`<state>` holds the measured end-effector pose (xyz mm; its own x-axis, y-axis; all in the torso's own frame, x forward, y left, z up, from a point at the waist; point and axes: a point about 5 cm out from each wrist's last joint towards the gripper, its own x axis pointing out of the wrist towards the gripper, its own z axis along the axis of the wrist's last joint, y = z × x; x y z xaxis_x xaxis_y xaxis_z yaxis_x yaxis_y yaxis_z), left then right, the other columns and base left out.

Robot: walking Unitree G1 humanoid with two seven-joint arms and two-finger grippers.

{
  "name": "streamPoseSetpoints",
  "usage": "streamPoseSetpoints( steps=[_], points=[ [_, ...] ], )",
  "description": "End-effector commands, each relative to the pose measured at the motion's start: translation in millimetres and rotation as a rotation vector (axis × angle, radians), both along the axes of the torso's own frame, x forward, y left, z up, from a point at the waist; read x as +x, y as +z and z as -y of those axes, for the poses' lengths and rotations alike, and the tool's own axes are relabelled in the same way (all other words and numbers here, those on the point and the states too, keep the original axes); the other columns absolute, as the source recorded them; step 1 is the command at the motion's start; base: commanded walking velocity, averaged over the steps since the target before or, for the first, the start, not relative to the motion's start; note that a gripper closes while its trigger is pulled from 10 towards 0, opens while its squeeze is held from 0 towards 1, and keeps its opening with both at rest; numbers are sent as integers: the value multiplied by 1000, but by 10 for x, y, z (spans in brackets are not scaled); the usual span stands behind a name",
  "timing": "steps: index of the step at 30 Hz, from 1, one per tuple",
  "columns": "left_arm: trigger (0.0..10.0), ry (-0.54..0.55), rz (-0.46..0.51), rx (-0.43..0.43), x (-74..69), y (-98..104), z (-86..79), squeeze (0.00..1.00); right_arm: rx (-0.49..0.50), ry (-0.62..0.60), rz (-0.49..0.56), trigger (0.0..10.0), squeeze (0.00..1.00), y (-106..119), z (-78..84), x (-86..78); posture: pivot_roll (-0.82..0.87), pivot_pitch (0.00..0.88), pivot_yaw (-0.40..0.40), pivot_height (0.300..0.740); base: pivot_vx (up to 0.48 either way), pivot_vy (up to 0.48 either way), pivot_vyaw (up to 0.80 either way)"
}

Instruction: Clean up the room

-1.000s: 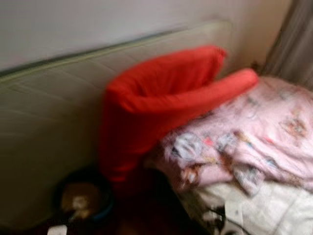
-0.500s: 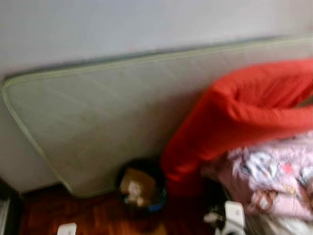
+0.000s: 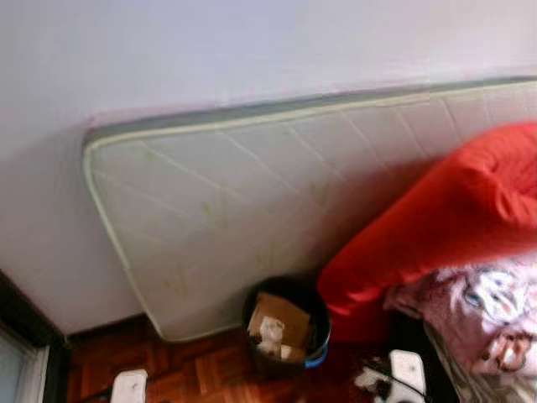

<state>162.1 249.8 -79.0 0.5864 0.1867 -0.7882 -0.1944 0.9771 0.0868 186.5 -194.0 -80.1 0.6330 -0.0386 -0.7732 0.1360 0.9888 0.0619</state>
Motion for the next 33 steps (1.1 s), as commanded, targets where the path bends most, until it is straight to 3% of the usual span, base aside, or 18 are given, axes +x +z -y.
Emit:
streamPoseSetpoints(
  steps=[1,9,20,26,33],
  points=[
    [10000,6,7,-11,13,2,12,0,-17,-13,-18,10000,0,-15,88,-56,67,0,-47,740,0,266,0],
    [10000,10,7,-4,-24,8,-49,0,-12,-19,-15,10000,0,-14,77,-51,66,0,-46,740,0,33,0],
    [10000,11,3,-25,-30,-11,1,0,-12,-12,-15,10000,0,-13,66,-44,62,0,-40,740,0,0,0],
    [10000,4,-1,-33,-32,-32,71,0,-6,-10,-9,10000,0,-7,65,-34,63,0,-40,740,306,0,759],
    [10000,25,-23,-27,-240,-57,-90,0,-3,-28,-7,10000,0,-7,67,-34,65,0,-41,740,309,0,0]
  ],
)
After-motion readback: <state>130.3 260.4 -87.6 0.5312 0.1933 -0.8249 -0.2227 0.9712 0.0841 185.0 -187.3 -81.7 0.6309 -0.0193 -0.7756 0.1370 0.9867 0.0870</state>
